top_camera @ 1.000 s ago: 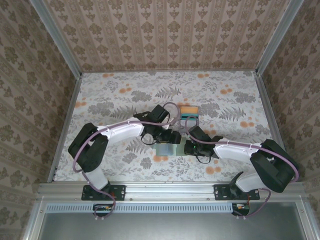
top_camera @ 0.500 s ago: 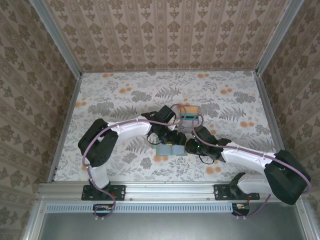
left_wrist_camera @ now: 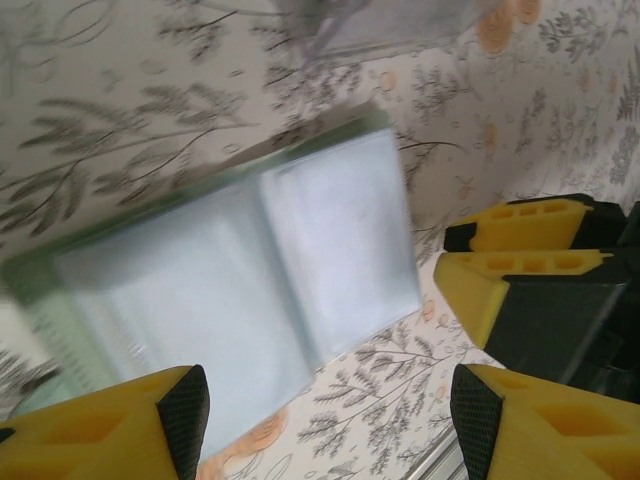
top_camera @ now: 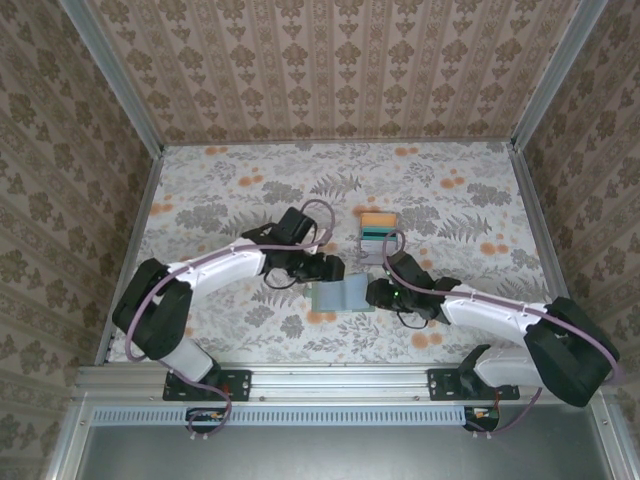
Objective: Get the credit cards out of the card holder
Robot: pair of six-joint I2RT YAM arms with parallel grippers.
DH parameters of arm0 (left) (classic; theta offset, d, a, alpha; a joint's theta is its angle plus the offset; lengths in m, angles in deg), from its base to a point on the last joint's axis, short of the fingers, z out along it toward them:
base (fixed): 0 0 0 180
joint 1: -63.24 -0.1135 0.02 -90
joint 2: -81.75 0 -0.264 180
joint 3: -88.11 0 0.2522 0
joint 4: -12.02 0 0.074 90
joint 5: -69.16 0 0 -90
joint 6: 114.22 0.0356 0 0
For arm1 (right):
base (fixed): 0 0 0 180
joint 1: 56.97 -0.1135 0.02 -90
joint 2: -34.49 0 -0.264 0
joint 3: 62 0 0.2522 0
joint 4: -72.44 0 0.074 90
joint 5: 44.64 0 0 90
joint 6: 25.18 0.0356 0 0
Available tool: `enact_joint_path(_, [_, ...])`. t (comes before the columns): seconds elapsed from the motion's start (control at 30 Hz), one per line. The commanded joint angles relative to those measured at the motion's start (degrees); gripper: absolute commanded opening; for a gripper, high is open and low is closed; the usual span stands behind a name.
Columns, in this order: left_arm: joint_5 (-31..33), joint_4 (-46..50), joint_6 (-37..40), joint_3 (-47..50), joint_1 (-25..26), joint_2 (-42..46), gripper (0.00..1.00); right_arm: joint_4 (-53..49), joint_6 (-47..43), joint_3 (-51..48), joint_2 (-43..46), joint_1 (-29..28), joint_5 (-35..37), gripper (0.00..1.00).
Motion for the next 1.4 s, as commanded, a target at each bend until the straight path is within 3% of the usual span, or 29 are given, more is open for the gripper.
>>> enact_joint_path(0.0, [1.00,-1.20,-2.81,4.16,-1.07,1.61,0.69,0.84,-1.45,2.92,-2.95,0.21,-1.88,0.40])
enact_joint_path(0.33, [-2.18,-5.15,-4.74,6.10,-1.30,-1.89,0.68,-2.62,-2.33,4.23,-9.07,0.22,1.11,0.25])
enact_joint_path(1.37, [-4.72,-6.29,-2.86,2.38,1.04,-6.33,0.68,-0.94,-1.55,3.70,-10.53,0.00,0.39,0.25])
